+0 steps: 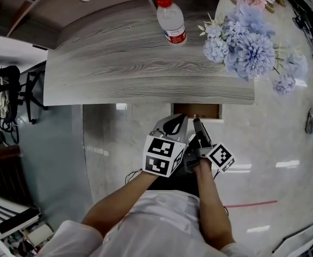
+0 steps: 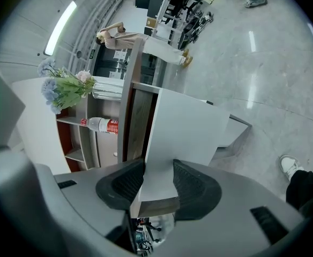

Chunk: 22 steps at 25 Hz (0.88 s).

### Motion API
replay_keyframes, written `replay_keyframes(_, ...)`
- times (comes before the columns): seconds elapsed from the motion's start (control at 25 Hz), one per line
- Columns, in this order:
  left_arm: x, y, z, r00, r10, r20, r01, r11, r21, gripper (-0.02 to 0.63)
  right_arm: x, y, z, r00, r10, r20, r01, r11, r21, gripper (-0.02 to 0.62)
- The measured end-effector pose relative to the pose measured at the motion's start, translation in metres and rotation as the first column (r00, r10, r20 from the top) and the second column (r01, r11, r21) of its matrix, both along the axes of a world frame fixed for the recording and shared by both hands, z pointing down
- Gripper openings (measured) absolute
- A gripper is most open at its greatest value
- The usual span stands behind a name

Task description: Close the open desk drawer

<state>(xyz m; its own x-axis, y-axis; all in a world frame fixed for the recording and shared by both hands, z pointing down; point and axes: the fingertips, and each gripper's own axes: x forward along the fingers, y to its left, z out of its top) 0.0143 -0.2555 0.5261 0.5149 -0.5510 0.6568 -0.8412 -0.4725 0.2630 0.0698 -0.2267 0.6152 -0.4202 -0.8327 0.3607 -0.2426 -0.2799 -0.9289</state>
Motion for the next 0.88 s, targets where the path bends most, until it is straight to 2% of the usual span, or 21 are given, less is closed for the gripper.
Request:
replay_keyframes(0.24,-0.004,-0.003,-0.003,1.0,-0.025,0.001,0.025,1.0,0.012,0.006,0.003,-0.025,-0.001,1.0,-0.012,-0.003,0.012,0.999,0.034,0.163)
replay_keyframes(0.36,-0.009,-0.003,-0.001,0.999,-0.039,0.005,0.039,0.999,0.01,0.006,0.007,-0.025,0.005,0.999,-0.023,-0.028,0.023,1.0,0.002,0.164)
replay_keyframes(0.52,-0.012,-0.005,-0.002,0.999,-0.054,0.003,0.054,0.998,0.015,0.006,0.007,-0.037,0.004,0.999,-0.019,-0.026,0.019,1.0,0.022,0.167)
replay_keyframes(0.72,-0.019,-0.006,-0.004,0.998,-0.069,0.015,0.069,0.997,0.019,0.006,0.003,-0.059,-0.003,0.999,-0.031,0.02,0.029,0.995,0.099,0.169)
replay_keyframes(0.88,-0.024,-0.01,-0.007,0.995,-0.098,0.014,0.098,0.995,0.022,0.006,0.004,-0.068,0.0,0.999,-0.05,0.006,0.05,0.995,0.089,0.172)
